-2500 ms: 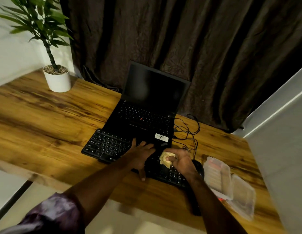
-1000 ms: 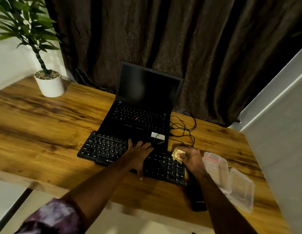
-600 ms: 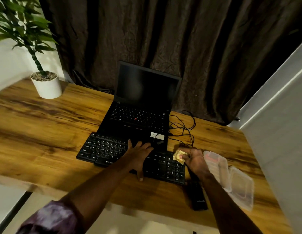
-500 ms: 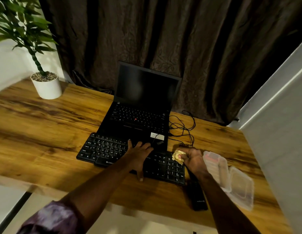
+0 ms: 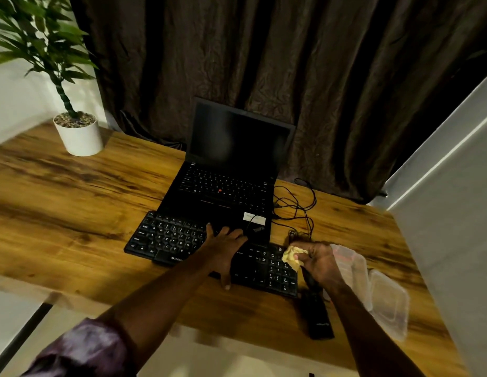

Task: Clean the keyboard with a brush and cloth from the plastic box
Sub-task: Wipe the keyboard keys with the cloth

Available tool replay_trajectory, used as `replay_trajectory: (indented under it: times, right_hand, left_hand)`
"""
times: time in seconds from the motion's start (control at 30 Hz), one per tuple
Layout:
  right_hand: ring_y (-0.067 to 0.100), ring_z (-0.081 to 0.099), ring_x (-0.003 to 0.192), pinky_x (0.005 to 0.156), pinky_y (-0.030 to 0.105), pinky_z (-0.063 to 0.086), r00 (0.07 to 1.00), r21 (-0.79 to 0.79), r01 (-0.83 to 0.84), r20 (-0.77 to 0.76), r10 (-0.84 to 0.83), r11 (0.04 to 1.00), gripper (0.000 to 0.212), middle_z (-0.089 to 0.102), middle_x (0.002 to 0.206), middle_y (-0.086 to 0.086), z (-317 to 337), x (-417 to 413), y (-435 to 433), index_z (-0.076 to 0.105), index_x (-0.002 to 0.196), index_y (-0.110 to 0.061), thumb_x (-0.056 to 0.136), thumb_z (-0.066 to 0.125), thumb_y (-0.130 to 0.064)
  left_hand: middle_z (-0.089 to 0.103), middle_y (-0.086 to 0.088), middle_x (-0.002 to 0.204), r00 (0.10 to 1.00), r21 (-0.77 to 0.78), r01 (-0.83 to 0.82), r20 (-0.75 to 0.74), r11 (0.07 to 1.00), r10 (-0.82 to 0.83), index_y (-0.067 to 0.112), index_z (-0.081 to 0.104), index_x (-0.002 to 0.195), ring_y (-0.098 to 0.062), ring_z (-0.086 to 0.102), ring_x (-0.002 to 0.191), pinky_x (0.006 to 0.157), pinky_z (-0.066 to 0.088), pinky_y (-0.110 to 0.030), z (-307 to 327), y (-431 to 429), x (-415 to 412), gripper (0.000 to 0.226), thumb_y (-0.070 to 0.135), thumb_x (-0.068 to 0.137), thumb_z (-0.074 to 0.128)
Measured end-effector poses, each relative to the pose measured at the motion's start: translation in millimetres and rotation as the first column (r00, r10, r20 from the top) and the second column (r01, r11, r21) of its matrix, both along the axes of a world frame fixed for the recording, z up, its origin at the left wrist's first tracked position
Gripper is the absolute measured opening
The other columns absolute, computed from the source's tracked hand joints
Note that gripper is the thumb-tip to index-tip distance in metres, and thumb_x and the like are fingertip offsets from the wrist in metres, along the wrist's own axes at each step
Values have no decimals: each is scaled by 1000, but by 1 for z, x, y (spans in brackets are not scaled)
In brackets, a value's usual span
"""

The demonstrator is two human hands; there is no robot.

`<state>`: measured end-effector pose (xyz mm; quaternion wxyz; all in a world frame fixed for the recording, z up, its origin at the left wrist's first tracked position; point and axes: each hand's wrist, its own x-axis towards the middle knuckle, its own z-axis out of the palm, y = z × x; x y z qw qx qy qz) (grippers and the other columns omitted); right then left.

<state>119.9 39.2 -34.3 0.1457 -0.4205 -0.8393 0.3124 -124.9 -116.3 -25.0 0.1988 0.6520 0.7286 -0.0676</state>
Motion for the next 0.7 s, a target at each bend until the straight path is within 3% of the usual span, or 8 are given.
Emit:
replay_trajectory:
  times: [0.1,0.2,0.3,0.4,0.53,0.7]
  right_hand:
    - [11,70,97,90,31,57,999,-35,-39,-20,39,999,34,75,112,-1,-1,-15,-12,73,109,-32,89,70,-5]
    - [4,68,94,83,20,57,996,-73,-89,-6,89,993,28,73,114,-3,-4,-32,-21,73,116,-23,91,70,-10]
    - [5,64,102,81,5,47,995,-65,-97,30,99,993,31,67,116,-10,-3,-33,-20,72,120,-23,91,71,-13]
    - [7,67,98,83,13,52,996,-64,-47,70,51,997,31,69,116,-10,-6,-15,-8,73,118,-25,91,70,-11]
    - [12,73,86,84,40,61,993,-38,60,107,-55,997,17,77,98,-1,-21,7,6,77,103,-22,87,74,-20]
    - [4,68,89,85,24,56,1000,-18,-7,9,7,1000,29,75,108,-5,-14,-18,-16,75,113,-29,89,72,-13]
  left_hand:
    - [2,1,165,1000,1,1,-8,1000,-1,23,5,158,-29,5,149,107,-2,-76,-1,1,0,140,50,52,92]
    - [2,0,165,1000,5,5,-14,1000,-5,23,6,158,-30,5,149,106,-1,-77,-2,2,0,140,50,51,92]
    - [2,1,165,1000,6,4,-10,1000,-4,24,6,158,-29,4,149,106,-1,-77,-4,2,-1,142,50,49,93]
    - [1,1,165,1000,5,-1,-2,1000,1,24,6,158,-30,4,150,107,-1,-76,-4,2,-1,142,50,48,93]
    - [0,0,165,1000,3,-1,11,1000,1,23,4,158,-30,2,150,107,-4,-76,-3,1,-1,142,50,50,93]
    - [0,1,165,1000,8,-6,11,1000,6,24,4,158,-30,2,150,107,-4,-75,-7,3,-2,143,50,50,93]
